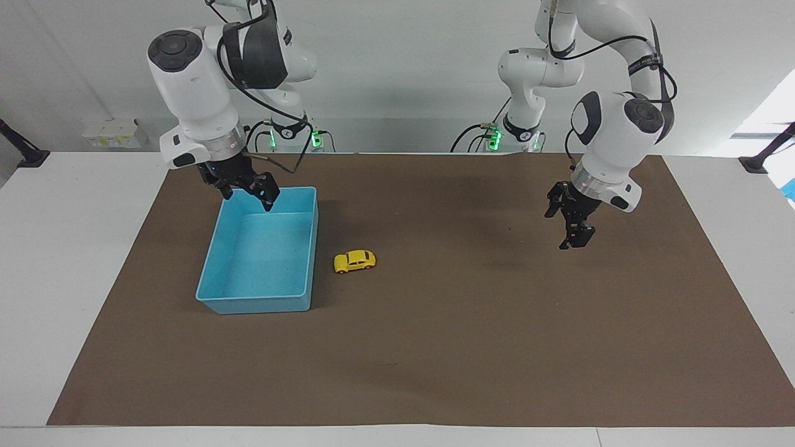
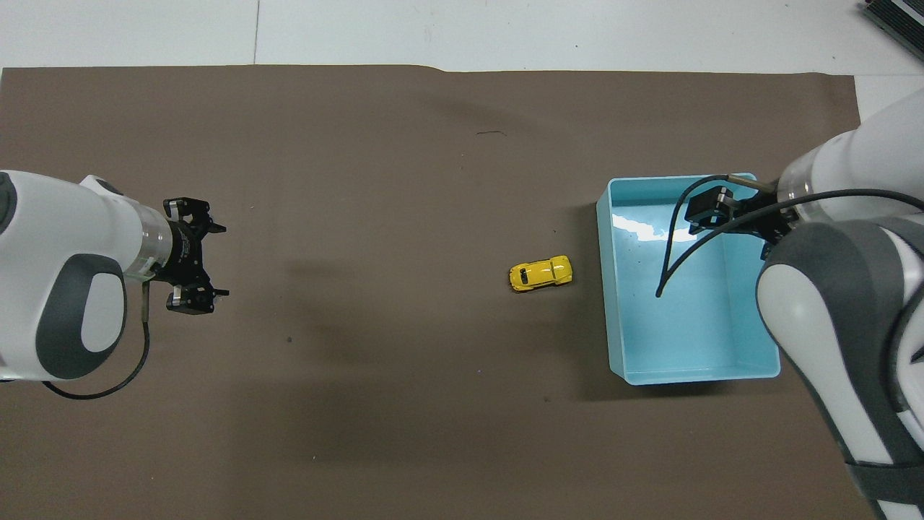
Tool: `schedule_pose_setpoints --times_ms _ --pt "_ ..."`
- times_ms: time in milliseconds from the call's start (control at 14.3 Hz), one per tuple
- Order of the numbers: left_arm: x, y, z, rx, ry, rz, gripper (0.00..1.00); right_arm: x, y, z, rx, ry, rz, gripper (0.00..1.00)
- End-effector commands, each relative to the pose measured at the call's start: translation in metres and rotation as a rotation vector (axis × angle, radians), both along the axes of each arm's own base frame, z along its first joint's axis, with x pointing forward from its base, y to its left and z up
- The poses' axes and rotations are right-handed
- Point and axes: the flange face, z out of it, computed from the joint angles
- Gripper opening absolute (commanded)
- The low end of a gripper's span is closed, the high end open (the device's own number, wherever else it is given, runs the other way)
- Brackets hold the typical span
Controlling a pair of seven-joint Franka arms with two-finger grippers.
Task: Wind up and store yellow beetle car
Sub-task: 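Reach the right gripper to the yellow car while the left gripper withdraws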
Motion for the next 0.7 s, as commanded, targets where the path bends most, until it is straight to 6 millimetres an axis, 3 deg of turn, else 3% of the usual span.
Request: schedule_pose_setpoints --times_ms 0,280,420,629 --pt "0.009 0.006 0.033 0.018 -0.017 -0.148 1.0 0.005 0.023 -0.015 0.012 -0.006 -0.18 1.0" --pt "0.015 0.006 0.062 0.026 -0.071 -0.301 1.0 0.015 0.064 -0.047 0.01 -0.018 -0.426 1.0" --pt "0.014 0.008 0.073 0.036 -0.061 -0.444 1.0 0.019 0.076 -0.059 0.011 -0.023 -0.54 1.0" --pt "0.008 0.01 0.088 0.047 -0.089 -0.638 1.0 0.023 0.108 -0.086 0.009 -0.036 -0.737 1.0"
